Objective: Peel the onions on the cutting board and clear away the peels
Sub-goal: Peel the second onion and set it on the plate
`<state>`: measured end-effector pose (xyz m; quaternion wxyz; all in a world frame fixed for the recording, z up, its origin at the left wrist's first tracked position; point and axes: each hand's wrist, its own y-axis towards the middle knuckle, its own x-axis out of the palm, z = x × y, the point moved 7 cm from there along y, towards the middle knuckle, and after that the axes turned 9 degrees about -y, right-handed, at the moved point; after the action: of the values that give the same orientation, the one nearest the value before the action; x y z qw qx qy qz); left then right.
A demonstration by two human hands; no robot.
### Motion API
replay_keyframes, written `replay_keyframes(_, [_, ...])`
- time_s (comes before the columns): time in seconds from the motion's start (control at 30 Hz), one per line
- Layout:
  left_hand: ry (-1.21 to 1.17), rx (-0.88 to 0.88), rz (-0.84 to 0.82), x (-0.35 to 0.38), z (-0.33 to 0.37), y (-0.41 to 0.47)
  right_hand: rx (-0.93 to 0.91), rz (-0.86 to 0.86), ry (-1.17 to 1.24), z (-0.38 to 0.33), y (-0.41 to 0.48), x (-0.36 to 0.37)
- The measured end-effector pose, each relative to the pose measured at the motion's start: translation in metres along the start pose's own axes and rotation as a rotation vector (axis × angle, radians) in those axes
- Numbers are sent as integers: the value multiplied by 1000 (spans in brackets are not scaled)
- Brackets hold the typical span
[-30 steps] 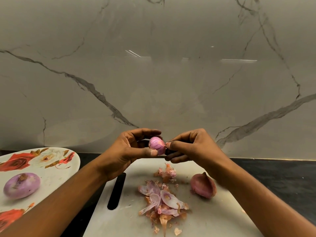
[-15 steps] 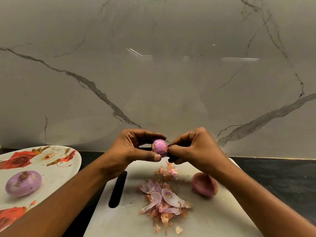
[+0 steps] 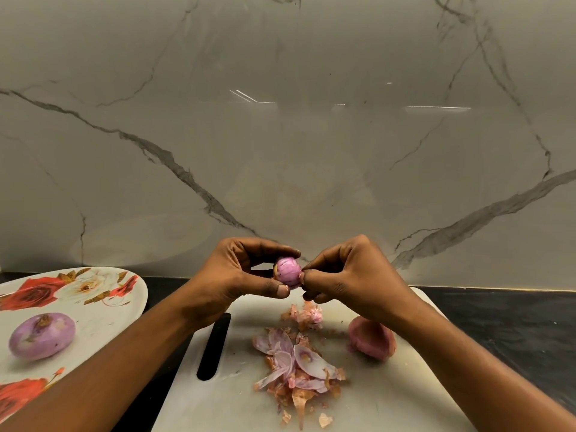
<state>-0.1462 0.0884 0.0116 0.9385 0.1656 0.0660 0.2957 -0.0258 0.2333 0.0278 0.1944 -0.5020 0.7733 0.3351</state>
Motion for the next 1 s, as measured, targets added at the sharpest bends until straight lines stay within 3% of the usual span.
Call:
replay_keyframes(0.67, [-134,8,8,1,3,0,-4,70,125,3,4,-8])
replay_keyframes(1.0, [-166,4,1,1,4,-1,-69,74,47,1,4,-9])
